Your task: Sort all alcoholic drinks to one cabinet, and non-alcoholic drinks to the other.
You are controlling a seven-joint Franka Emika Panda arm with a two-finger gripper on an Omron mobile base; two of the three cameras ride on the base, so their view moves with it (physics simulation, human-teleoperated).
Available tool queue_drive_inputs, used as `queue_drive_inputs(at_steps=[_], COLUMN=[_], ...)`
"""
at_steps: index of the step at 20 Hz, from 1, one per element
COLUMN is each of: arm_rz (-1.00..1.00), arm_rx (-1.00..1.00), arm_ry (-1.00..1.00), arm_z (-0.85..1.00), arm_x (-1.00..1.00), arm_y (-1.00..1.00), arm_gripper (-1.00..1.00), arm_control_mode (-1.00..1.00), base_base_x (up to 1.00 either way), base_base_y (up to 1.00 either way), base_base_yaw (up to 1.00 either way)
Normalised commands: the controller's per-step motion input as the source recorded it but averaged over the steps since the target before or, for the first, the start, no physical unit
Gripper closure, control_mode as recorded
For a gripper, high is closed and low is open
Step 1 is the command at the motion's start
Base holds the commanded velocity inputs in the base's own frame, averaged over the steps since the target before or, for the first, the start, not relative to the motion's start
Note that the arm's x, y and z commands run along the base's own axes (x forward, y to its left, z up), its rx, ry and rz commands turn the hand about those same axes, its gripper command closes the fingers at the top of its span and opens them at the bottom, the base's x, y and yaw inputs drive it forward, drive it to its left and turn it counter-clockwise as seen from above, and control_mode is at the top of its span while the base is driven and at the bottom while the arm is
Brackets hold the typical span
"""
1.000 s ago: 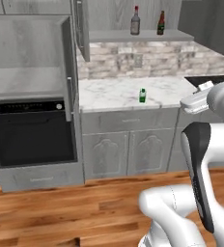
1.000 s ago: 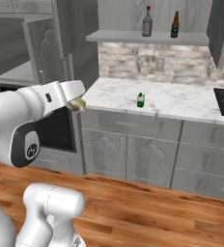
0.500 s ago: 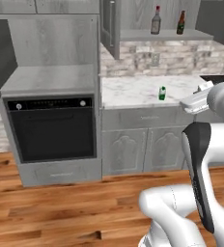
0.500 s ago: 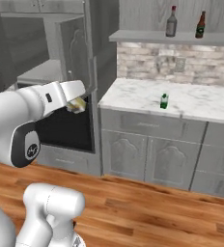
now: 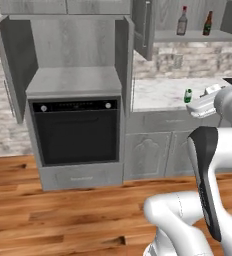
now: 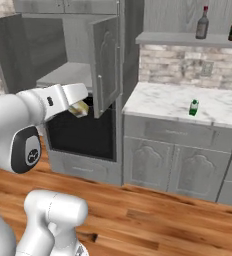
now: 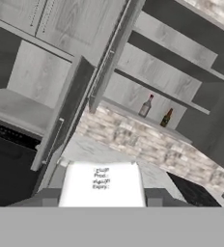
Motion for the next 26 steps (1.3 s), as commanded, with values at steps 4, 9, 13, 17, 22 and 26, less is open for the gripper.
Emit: queue_drive_inputs(at_steps=[4,9,13,17,22,26], arm_rz=[0.0,0.0,0.0,0.0,0.0,0.0], arm_rx=[0.0,0.0,0.0,0.0,0.0,0.0], arm_ry=[0.0,0.0,0.0,0.0,0.0,0.0], arm_z=[0.0,0.0,0.0,0.0,0.0,0.0], arm_x=[0.0,0.0,0.0,0.0,0.0,0.0], arm_y=[0.0,0.0,0.0,0.0,0.0,0.0], arm_gripper=[1.0,1.0,1.0,1.0,1.0,1.0], arm_control_mode=[1.0,1.0,1.0,1.0,1.0,1.0], base_base_x=[0.0,0.0,0.0,0.02,0.12,0.23], base_base_y=[0.5,0.5,0.49,0.46,0.37,0.31], base_base_yaw=[0.03,0.03,0.03,0.02,0.02,0.01])
